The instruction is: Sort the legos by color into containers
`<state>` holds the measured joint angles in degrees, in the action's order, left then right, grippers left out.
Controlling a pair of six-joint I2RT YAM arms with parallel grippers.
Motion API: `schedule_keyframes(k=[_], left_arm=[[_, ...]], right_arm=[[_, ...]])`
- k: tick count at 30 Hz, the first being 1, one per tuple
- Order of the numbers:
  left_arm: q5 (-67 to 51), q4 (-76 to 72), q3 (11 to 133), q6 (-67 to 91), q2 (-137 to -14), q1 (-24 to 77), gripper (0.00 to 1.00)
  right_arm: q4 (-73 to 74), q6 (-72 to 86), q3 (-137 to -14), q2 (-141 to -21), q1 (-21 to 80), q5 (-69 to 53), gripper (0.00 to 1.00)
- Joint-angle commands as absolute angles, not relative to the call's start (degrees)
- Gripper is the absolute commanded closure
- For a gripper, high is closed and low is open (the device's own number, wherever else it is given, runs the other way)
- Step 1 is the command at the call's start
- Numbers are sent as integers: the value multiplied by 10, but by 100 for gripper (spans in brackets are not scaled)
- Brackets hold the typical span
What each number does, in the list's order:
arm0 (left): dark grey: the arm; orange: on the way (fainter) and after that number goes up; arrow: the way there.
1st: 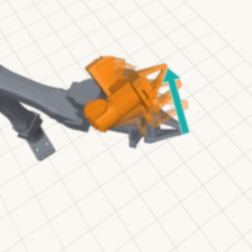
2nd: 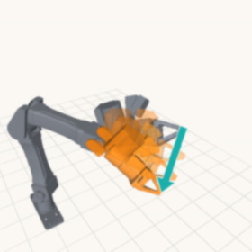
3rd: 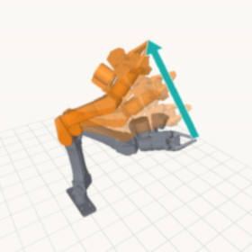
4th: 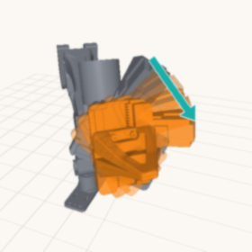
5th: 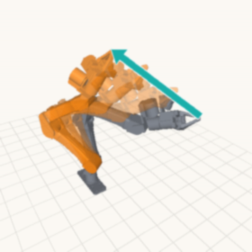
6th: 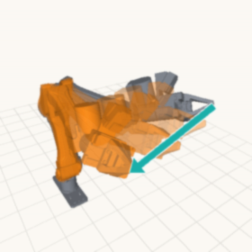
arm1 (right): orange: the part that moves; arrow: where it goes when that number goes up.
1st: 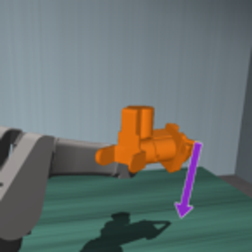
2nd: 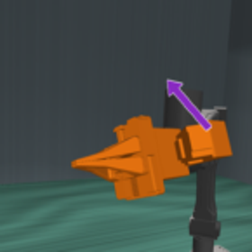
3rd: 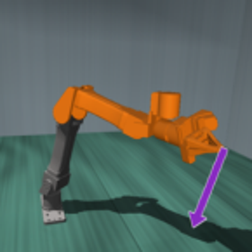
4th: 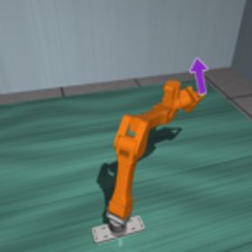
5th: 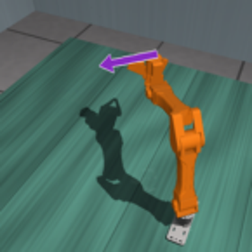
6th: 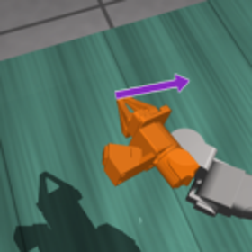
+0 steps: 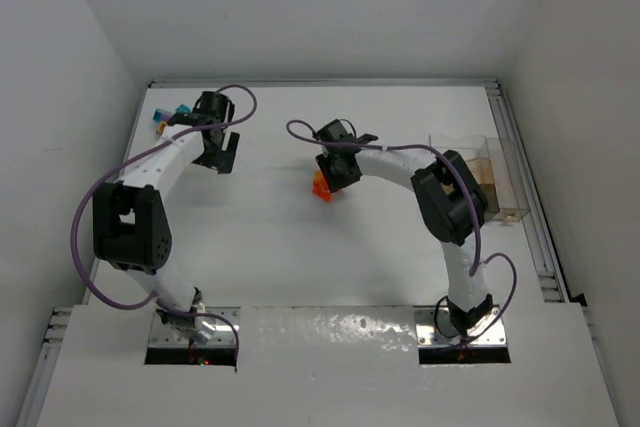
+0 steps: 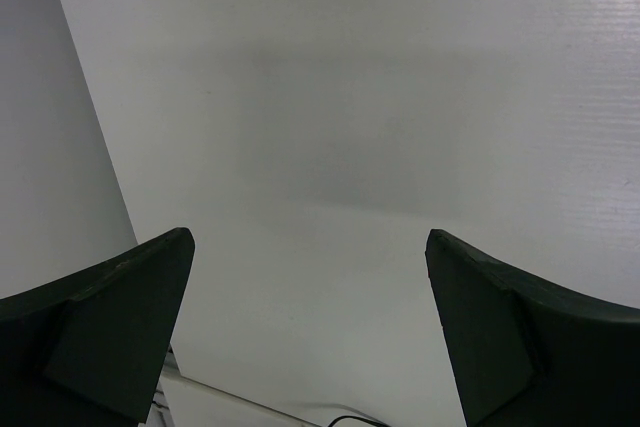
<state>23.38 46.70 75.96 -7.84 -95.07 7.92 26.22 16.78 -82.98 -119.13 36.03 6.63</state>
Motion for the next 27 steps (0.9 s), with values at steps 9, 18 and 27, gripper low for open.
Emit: schedule_keyframes(k=[9,18,27], left_arm=[[252,467,787,-69,-948,82,0],[257,468,786,-73,-949,82,0],[272,466,786,-76,-953,82,0]], right_arm=[[272,165,-861,-1223,352,76,82],[272,142,-819,-1147,338,105,100],[291,251,-639,-876,136,146,100]])
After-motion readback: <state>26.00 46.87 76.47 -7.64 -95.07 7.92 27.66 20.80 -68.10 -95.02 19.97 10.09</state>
